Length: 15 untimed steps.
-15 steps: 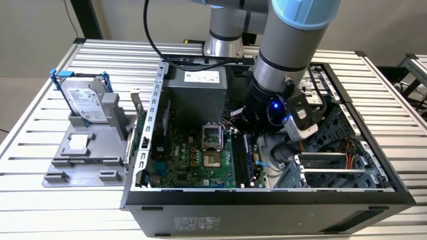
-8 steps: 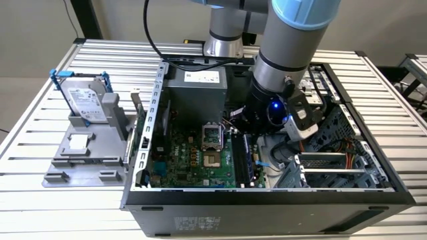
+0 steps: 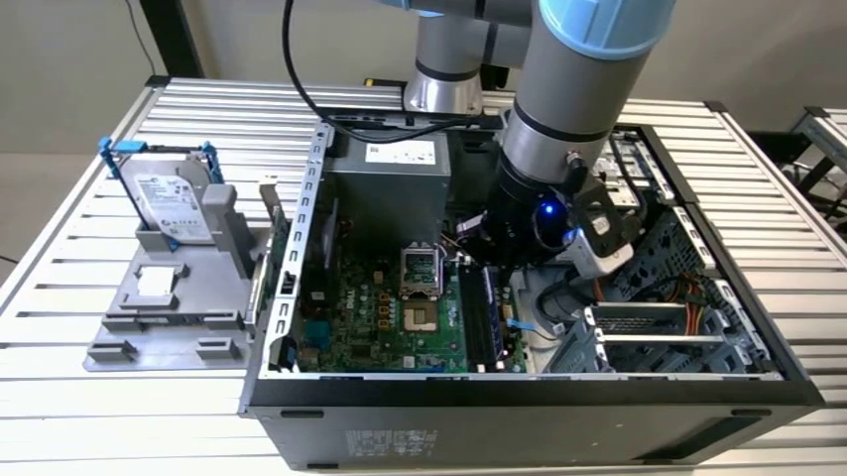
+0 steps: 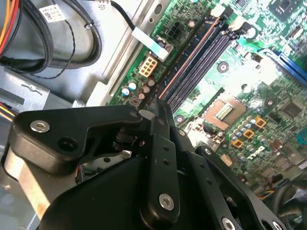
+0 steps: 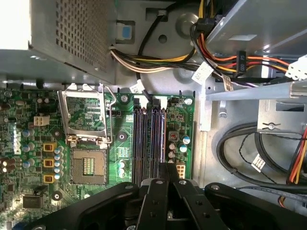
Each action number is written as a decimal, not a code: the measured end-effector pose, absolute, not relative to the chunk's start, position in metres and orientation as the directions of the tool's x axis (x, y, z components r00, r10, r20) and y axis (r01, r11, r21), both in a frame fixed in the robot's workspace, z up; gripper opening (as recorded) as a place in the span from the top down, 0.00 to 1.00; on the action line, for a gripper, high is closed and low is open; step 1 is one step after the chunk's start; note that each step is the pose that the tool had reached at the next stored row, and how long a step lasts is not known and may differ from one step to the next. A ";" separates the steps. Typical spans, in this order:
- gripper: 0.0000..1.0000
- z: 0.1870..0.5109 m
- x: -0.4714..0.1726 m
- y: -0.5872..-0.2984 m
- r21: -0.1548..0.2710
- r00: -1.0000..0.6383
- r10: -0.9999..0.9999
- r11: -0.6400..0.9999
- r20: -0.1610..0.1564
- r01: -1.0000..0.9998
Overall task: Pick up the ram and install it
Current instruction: 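Press down the ram until it locks into place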
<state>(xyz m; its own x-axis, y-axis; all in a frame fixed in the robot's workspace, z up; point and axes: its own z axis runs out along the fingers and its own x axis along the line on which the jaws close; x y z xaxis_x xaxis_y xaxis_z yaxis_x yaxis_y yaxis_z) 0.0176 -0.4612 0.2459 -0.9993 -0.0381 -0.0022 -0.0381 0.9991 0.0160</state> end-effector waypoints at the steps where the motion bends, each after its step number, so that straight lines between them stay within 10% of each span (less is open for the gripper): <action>1: 1.00 0.246 0.018 -0.461 0.016 -0.999 -0.053 0.998 -0.002 -0.053; 15: 1.00 0.246 0.018 -0.461 0.016 -0.970 -0.245 0.969 -0.002 -0.245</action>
